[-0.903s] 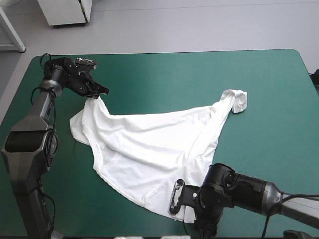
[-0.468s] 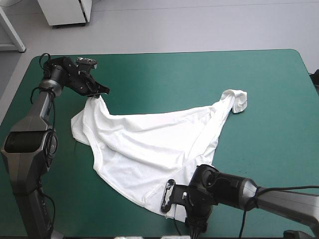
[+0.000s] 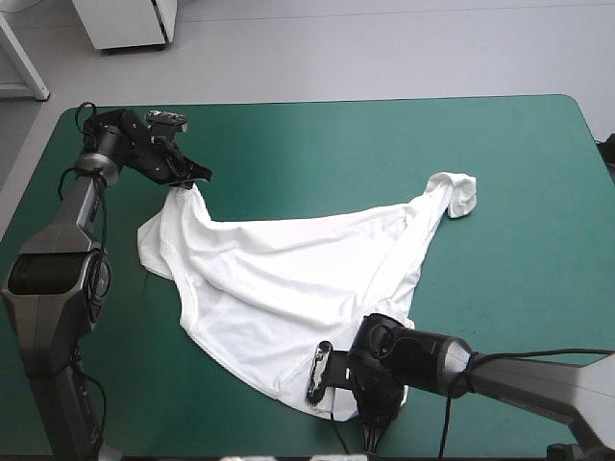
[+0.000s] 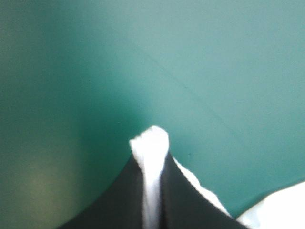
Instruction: Fold the cloth
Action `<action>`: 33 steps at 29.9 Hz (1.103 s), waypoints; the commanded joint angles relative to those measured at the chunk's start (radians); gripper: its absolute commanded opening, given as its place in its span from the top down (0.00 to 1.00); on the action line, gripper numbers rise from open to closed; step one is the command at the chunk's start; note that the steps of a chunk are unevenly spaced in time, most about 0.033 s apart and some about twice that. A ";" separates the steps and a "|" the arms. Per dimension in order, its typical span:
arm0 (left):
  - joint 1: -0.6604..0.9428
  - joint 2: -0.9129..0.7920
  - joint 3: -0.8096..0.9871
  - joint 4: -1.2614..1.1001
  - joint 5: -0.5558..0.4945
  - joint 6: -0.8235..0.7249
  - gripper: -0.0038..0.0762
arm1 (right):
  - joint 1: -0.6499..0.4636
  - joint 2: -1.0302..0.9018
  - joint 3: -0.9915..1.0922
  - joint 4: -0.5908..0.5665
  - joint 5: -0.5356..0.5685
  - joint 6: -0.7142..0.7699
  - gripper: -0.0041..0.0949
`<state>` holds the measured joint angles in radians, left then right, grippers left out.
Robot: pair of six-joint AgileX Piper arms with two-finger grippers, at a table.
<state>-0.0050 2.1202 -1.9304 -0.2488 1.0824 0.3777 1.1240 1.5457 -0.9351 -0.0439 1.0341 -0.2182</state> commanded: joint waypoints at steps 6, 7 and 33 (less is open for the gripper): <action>-0.002 -0.136 -0.033 -0.051 0.015 0.001 0.96 | -0.002 -0.007 -0.078 -0.164 0.039 0.072 0.98; -0.002 -0.157 -0.033 -0.051 0.021 0.001 0.96 | -0.002 -0.022 -0.110 -0.226 0.071 0.100 0.98; -0.002 -0.875 -0.207 -0.054 -0.106 -0.053 0.96 | -0.284 -0.269 -1.405 -0.783 0.069 0.109 0.98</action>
<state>-0.0050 1.3007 -2.0373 -0.2771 1.1022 0.3323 0.8357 1.2944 -2.2573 -0.7743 1.2123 -0.0984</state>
